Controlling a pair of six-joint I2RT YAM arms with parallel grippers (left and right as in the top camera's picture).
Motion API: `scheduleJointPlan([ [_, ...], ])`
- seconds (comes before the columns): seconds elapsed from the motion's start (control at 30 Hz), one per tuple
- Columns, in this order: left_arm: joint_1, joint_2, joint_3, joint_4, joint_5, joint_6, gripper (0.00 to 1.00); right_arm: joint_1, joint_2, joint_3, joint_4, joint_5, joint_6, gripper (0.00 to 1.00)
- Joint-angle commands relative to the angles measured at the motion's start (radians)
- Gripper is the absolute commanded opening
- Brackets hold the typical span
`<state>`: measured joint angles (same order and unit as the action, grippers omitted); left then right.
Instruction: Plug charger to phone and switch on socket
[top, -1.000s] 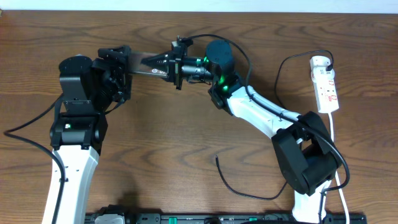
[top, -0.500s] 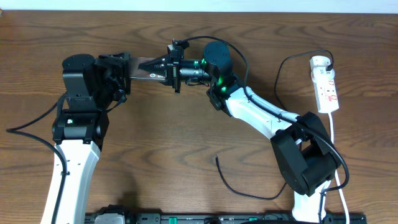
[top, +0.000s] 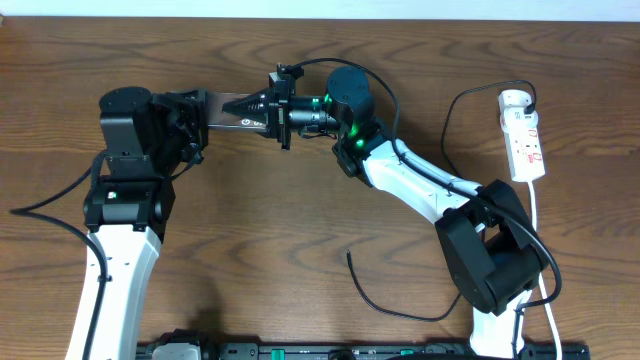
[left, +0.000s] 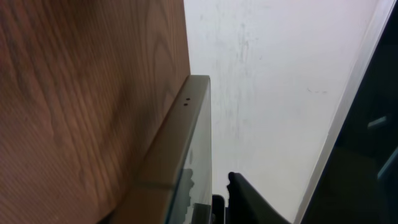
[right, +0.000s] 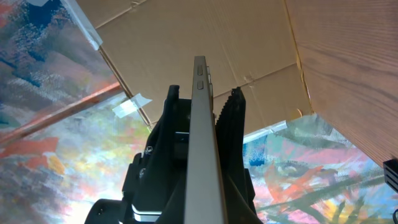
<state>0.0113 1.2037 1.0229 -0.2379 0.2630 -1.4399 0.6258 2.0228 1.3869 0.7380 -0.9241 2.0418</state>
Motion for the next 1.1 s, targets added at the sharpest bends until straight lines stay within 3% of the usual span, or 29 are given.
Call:
scheduleJointPlan([
  [0.0,0.005,0.003,0.021,0.001,-0.002,0.002,0.27,0.002,0.003,0.018,0.014,-0.003,0.007,0.01],
  [0.2,0.005,0.003,0.021,0.001,-0.002,0.002,0.23,0.001,0.003,0.018,0.013,-0.002,0.007,0.01],
  [0.47,0.005,0.003,0.021,0.025,0.012,0.003,0.27,-0.01,0.003,0.018,0.013,0.003,0.007,0.01],
  [0.7,0.005,0.003,0.021,0.042,0.017,0.037,0.19,-0.015,0.003,0.018,0.013,0.01,0.007,0.01],
  [0.83,0.005,0.003,0.021,0.042,0.016,0.048,0.09,-0.014,0.003,0.018,0.013,0.016,0.007,0.01],
  [1.07,0.005,0.003,0.021,0.043,0.016,0.048,0.08,-0.014,0.003,0.018,0.013,0.017,0.007,0.01],
])
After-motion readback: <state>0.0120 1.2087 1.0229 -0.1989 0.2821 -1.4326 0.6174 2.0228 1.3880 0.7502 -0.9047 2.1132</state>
